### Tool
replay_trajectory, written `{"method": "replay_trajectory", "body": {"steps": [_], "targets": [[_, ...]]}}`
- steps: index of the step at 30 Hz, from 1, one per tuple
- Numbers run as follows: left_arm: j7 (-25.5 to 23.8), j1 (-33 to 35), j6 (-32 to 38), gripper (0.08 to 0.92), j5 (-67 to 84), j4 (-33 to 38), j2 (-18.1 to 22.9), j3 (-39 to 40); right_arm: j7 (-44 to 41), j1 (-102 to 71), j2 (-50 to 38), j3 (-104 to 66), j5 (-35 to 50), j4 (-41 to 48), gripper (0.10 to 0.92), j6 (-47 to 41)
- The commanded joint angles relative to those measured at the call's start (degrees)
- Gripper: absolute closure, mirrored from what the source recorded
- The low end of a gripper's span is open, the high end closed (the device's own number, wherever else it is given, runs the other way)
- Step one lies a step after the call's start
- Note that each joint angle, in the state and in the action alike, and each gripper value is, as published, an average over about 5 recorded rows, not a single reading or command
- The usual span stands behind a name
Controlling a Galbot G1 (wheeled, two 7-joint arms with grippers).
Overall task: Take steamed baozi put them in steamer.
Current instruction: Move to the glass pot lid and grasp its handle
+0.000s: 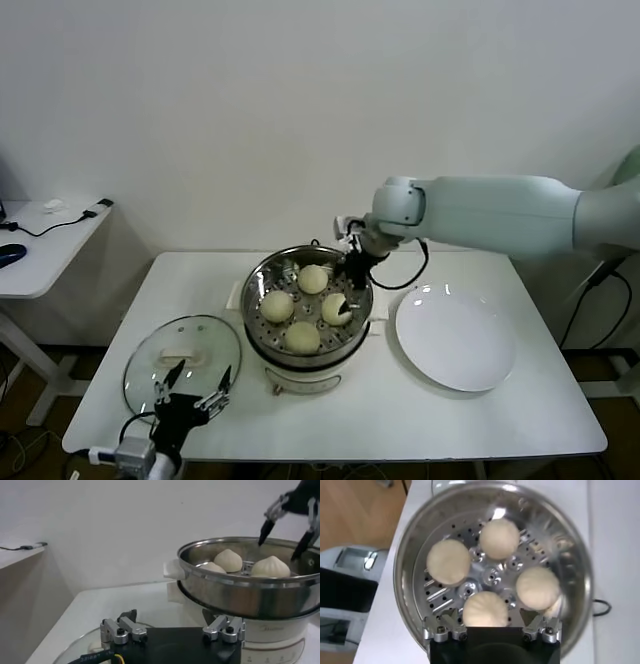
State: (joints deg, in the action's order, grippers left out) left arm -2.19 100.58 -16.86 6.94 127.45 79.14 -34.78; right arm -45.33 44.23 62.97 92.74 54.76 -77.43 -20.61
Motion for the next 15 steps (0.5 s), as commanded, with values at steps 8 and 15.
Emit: {"method": "replay_trajectory", "body": {"steps": [8,15], "targets": [[4.5,-4.1,-1.1,0.177,5.7,-0.6,-0.7,-1.5,40.5,-27.8,-21.0,-50.3,-8.6,-2.8,0.203,2.3],[6.5,-6.0,-0.6,0.177,6.9,-2.8,-3.2,-1.8,47.8,-58.8,-32.6,-75.9,-17.3,-10.7,0.203,9.8]]}}
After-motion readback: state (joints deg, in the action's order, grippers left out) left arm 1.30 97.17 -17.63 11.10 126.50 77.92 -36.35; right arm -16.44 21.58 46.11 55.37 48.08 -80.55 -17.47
